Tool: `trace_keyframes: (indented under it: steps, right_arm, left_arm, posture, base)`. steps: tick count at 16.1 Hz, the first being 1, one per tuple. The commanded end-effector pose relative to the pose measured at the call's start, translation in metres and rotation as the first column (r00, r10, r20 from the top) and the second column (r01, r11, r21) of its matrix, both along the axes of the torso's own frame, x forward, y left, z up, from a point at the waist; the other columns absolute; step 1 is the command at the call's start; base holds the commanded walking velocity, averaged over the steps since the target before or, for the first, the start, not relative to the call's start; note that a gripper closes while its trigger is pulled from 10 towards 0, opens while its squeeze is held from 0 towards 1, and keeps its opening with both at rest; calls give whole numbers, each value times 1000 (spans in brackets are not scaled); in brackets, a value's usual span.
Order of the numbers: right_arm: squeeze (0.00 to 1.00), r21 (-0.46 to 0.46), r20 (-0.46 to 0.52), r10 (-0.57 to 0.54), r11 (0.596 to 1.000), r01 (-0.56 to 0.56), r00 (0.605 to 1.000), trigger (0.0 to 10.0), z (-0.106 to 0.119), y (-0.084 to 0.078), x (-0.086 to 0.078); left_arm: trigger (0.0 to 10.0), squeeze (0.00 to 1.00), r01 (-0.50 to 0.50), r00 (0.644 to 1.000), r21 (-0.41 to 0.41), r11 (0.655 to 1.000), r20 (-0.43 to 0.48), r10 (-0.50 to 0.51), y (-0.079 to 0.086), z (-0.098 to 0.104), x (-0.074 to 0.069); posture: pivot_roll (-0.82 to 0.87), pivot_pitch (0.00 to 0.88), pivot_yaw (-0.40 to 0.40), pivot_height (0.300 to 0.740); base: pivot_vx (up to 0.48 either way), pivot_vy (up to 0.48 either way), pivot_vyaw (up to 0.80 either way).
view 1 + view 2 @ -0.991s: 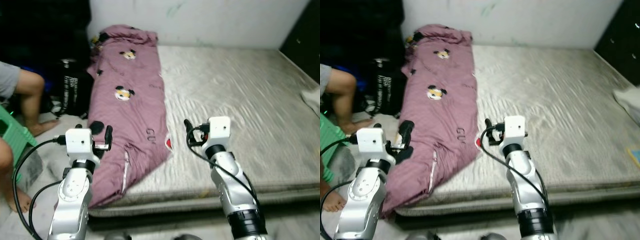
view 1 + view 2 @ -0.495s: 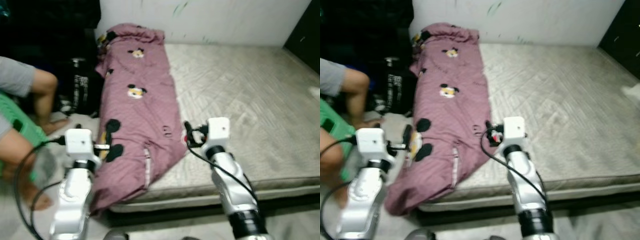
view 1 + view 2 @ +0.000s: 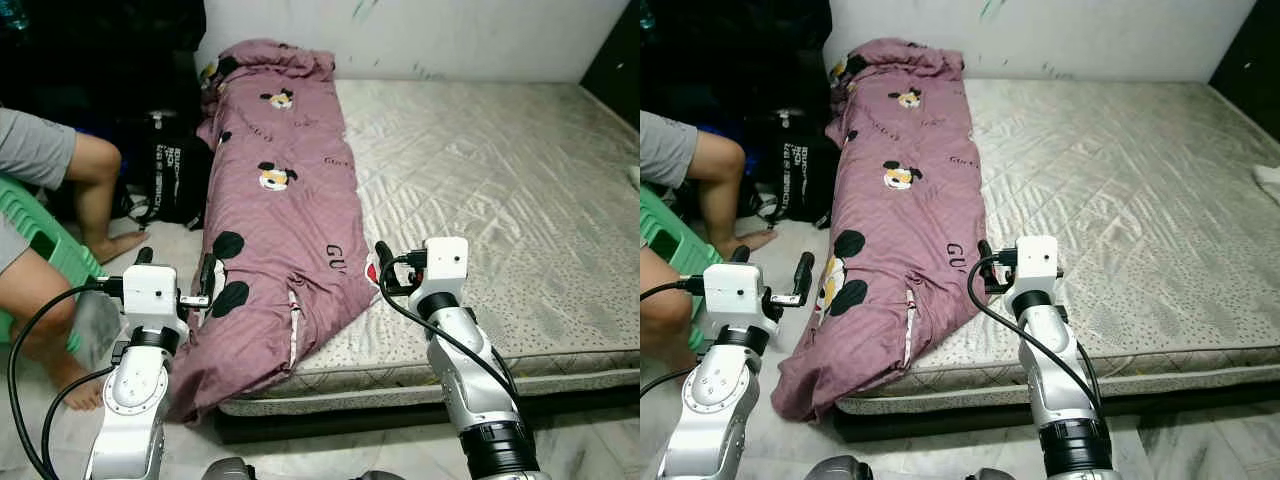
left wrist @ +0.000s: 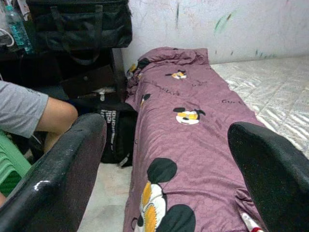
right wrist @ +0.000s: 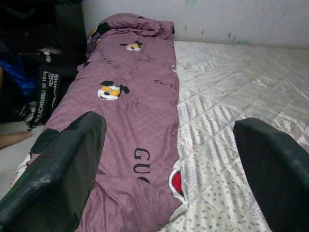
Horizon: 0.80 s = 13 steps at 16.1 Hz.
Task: Clean up the room
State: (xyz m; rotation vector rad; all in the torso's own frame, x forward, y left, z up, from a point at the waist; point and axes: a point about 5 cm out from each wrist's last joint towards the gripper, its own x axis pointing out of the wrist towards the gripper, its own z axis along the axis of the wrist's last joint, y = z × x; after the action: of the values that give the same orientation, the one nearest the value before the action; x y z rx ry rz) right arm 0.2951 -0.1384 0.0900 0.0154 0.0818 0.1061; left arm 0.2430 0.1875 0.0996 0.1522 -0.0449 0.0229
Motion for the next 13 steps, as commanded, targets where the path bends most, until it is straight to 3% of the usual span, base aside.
trace_keyframes:
  steps: [1, 4, 6, 7, 9, 11, 13]
  right_arm:
    - [0, 10, 21, -23, 1000, 23, 1000, 10000, 4, -5, -1]
    - [0, 16, 30, -40, 999, 39, 999, 10000, 5, -4, -1]
    - [0, 23, 39, -67, 998, 66, 997, 10000, 8, -8, -3]
    - [0, 22, 50, -80, 997, 79, 996, 10000, 12, -10, -6]
    - [0, 16, 56, -87, 996, 86, 995, 10000, 14, -13, -11]
    - [0, 2, 38, -143, 990, 143, 989, 10000, 12, -29, -24]
    - [0, -1, 29, -133, 991, 133, 991, 10000, 11, -32, -31]
  left_arm:
    - [10000, 0, 11, 1000, 59, 998, 9, -12, -3, 3, 0]
    - [10000, 0, 27, 1000, -3, 1000, -11, -27, -5, 1, -1]
    - [10000, 0, -5, 1000, -15, 1000, -17, 5, -2, 0, -4]
    - [10000, 0, -51, 999, -60, 997, -6, 50, -4, 7, -6]
    - [10000, 0, -32, 999, -52, 998, 19, 33, -10, 12, -11]
    - [10000, 0, -93, 995, -19, 996, -31, 92, 8, -1, -28]
    - [10000, 0, -97, 994, 4, 995, -46, 97, 15, -4, -34]
  posture:
    - [55, 12, -45, 740]
    - [60, 18, -37, 740]
    - [56, 25, -33, 740]
    - [54, 31, -31, 740]
    - [58, 31, -30, 740]
    - [54, 29, -26, 740]
    - [51, 31, -24, 740]
  base:
    - [0, 0, 0]
    - [0, 0, 0]
    - [0, 0, 0]
    - [0, 0, 0]
    - [0, 0, 0]
    - [0, 0, 0]
    - [0, 0, 0]
